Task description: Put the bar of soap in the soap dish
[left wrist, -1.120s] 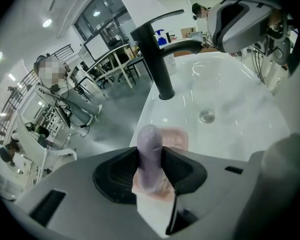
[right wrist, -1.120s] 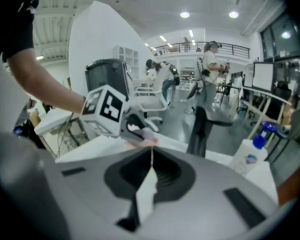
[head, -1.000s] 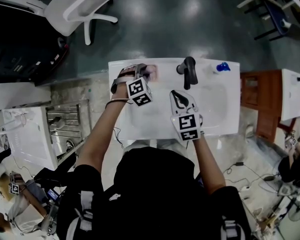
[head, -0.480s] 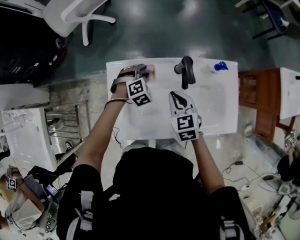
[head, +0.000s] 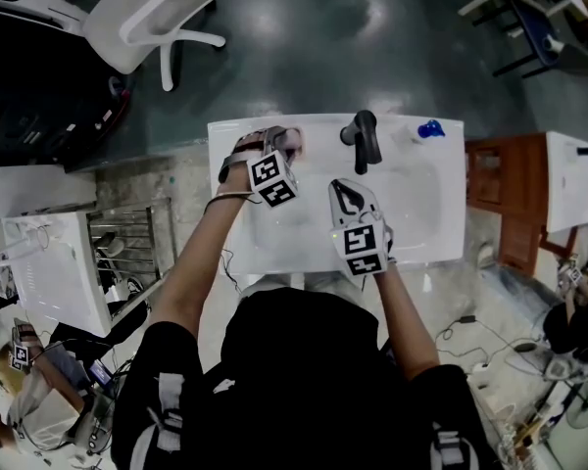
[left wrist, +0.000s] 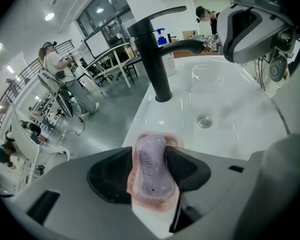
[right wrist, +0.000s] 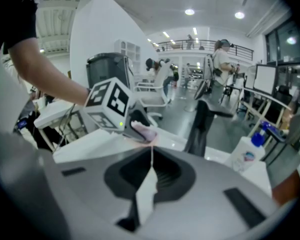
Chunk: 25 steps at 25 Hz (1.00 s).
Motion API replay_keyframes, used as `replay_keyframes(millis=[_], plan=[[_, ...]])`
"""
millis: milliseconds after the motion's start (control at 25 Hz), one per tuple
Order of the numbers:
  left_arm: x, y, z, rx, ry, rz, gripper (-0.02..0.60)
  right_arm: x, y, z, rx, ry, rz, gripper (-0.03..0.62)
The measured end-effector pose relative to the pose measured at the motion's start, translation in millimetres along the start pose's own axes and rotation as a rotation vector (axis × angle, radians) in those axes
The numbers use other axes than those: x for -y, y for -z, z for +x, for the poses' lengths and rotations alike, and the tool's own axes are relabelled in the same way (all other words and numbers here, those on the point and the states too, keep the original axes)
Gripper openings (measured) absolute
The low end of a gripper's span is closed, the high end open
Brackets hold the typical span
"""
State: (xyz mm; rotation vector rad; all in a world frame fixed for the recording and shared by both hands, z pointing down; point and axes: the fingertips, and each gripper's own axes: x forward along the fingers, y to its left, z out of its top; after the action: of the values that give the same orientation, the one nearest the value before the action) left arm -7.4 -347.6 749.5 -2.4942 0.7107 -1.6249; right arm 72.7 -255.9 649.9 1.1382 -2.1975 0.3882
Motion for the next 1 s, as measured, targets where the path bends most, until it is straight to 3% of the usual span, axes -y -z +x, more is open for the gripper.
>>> replay_keyframes(millis=[200, 560, 880, 1000], plan=[[-4.3, -2.1, -2.5, 0.017, -0.007, -0.018, 0.263, -0.7, 0.9, -1.2, -0.004, 0.002, -0.003, 0.035], [-3.7, -7.9, -17.2, 0.037, 0.012, -0.049, 0.261, 0.4, -4.5, -7.9, 0.010, 0.016, -0.011, 0.035], [-11.8, -5.3, -46.2, 0.082, -0.052, -0.153, 0.172, 4.0, -21.0, -19.2, 0.051, 0.043, -0.026, 0.035], [-9.5, -2.3, -58.8, 0.090, -0.062, -0.228, 0.134, 4.9, -27.0, -25.0, 0.068, 0.052, -0.030, 0.035]])
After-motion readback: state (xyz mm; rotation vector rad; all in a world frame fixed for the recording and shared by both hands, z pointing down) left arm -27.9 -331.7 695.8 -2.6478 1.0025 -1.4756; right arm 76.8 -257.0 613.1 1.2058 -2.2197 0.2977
